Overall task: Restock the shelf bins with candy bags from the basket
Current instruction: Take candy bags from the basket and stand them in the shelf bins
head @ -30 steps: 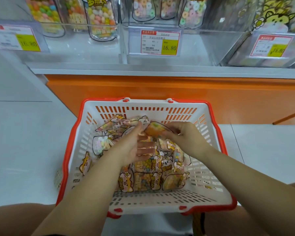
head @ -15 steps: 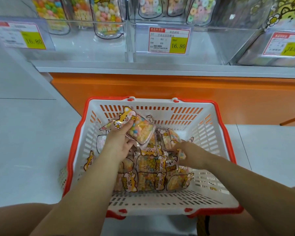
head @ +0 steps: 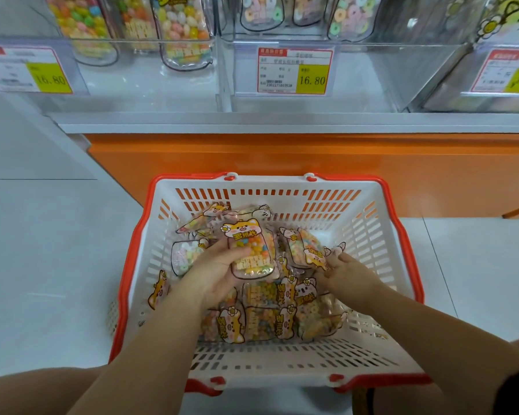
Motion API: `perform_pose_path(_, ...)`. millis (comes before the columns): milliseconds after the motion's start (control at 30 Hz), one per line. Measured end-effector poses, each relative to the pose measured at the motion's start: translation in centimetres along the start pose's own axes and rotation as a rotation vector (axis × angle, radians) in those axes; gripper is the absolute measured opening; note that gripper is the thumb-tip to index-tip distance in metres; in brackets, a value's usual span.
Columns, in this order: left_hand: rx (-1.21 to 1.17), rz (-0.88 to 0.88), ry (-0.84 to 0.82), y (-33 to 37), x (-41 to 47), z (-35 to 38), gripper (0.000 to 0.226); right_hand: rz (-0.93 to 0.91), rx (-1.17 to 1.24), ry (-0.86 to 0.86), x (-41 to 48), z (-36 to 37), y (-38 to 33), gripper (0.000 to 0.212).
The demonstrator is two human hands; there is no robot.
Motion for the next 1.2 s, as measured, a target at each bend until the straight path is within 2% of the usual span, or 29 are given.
perform_pose_path(100,0.251,0.01,0.054,0.1,0.0,-0.6,0.035,0.067,0.112,-0.059,0.3,0.2,1.3,0.02)
perform_pose_path(200,0.507,0.058,0.148,0.9,-0.3,-1.1,0.036,0.219,0.509,0.076,0.5,-2.4,4.8,0.024)
perform_pose_path(267,0.509,0.094,0.158,1.1,-0.4,-1.2,0.038,0.307,0.89,0.15,0.1,-4.0,7.2,0.012)
perform_pose_path(333,0.488,0.104,0.162,1.3,-0.7,-1.2,0.036,0.329,1.249,0.166,-0.4,-4.9,8.0,0.017)
perform_pose_path(433,0.366,0.076,0.122,1.0,-0.7,-0.9,0.026,0.214,1.959,0.14,-0.2,-5.7,5.9,0.018)
perform_pose_path(467,0.301,0.049,0.102,0.7,-0.7,-0.5,0.022,0.189,2.119,0.132,0.2,-5.8,4.9,0.014)
perform_pose_path(500,0.24,0.021,0.071,0.5,-0.7,0.1,0.022,0.2,2.181,0.137,0.6,-5.9,4.0,0.011)
perform_pose_path(567,0.165,-0.04,0.018,-0.2,-0.5,1.1,0.048,0.265,2.165,0.186,1.2,-6.3,2.8,0.011)
perform_pose_path(600,0.199,-0.044,-0.018,-0.2,-0.5,1.8,0.056,0.292,2.143,0.216,1.3,-6.5,2.5,0.011)
perform_pose_path(667,0.331,0.008,-0.048,0.4,-0.9,3.3,0.042,0.311,2.107,0.237,1.2,-7.0,2.2,0.019)
perform_pose_path(733,0.342,0.053,-0.014,0.5,-0.8,3.2,0.044,0.343,2.046,0.224,0.7,-5.8,2.7,0.023)
perform_pose_path(767,0.345,0.083,0.0,0.7,-0.8,3.0,0.044,0.365,1.924,0.183,0.3,-4.6,3.0,0.021)
perform_pose_path(800,0.362,0.115,0.029,1.1,-1.0,2.9,0.043,0.362,1.705,0.097,0.0,-3.5,3.0,0.018)
perform_pose_path(867,0.361,0.142,0.093,1.6,-1.5,2.5,0.06,0.283,1.229,-0.186,-0.3,-0.3,1.0,0.008)
perform_pose_path(933,0.365,0.149,0.096,1.8,-2.0,2.6,0.065,0.255,0.998,-0.416,-0.7,3.6,-1.5,0.04)
perform_pose_path(1000,0.346,0.139,0.094,1.4,-1.4,1.9,0.059,0.275,0.97,-0.427,-0.6,4.9,-2.4,0.055)
perform_pose_path(1100,0.371,0.123,0.094,1.0,-1.3,1.9,0.055,0.292,0.94,-0.36,-0.2,5.3,-2.1,0.052)
perform_pose_path(1200,0.393,0.121,0.065,0.9,-1.1,1.6,0.041,0.262,0.893,-0.4,-0.2,5.8,-2.3,0.052)
Point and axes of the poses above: each hand's wrist, its own x-axis towards the middle knuckle, its own z-axis out of the palm, y = z × x, the point moved 8 cm from there along x, towards the middle knuckle, and after that the axes turned 9 degrees about -y, right-handed, at the moved point
